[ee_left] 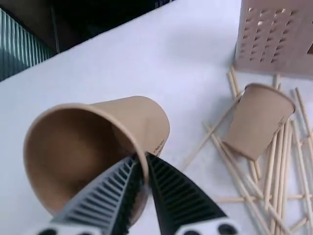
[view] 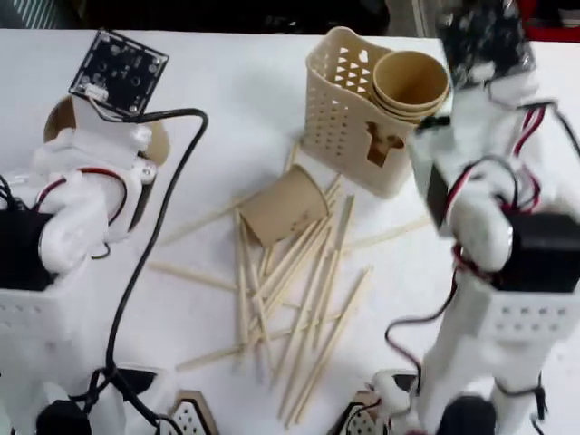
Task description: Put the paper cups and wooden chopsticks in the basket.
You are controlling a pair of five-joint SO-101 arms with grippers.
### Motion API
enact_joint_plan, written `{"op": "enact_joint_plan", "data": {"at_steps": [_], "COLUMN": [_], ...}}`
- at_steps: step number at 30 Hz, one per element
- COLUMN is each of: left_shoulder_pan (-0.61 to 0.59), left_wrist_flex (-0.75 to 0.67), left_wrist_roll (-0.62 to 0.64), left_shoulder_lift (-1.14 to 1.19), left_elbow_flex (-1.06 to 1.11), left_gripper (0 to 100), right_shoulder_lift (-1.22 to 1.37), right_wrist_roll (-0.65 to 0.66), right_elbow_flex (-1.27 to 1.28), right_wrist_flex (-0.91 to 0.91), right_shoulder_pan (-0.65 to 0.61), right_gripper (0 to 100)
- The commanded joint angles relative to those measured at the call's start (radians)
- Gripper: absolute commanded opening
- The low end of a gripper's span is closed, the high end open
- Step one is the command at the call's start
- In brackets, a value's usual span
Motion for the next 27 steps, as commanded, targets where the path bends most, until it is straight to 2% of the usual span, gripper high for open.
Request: {"op": "enact_joint_plan", "data": {"at_steps": [1,7,16,23,27], "left_shoulder_pan": [0.094,0.2,0.337,0.384,0.43], "left_wrist_flex": [-0.092,-0.236,-0.434,-0.532,-0.606], "left_wrist_roll": [0.072,0.106,0.104,0.101,0.098], "left_shoulder_lift": [-0.028,-0.028,0.016,0.159,0.217], "left_elbow_flex": [-0.084,-0.08,-0.081,-0.089,-0.089], "left_gripper": [2,2,2,2,2], "right_shoulder_lift": [-0.145,-0.334,-0.581,-0.714,-0.76], "right_wrist_roll": [0.012,0.011,-0.051,-0.055,-0.127], "right_elbow_flex": [0.196,0.554,1.115,1.363,1.467], "right_wrist_flex": [-0.033,-0.133,-0.432,-0.578,-0.661], "right_shoulder_pan": [-0.004,0.041,0.143,0.153,0.156], "right_gripper": [1.9,1.9,1.8,1.8,1.8]}}
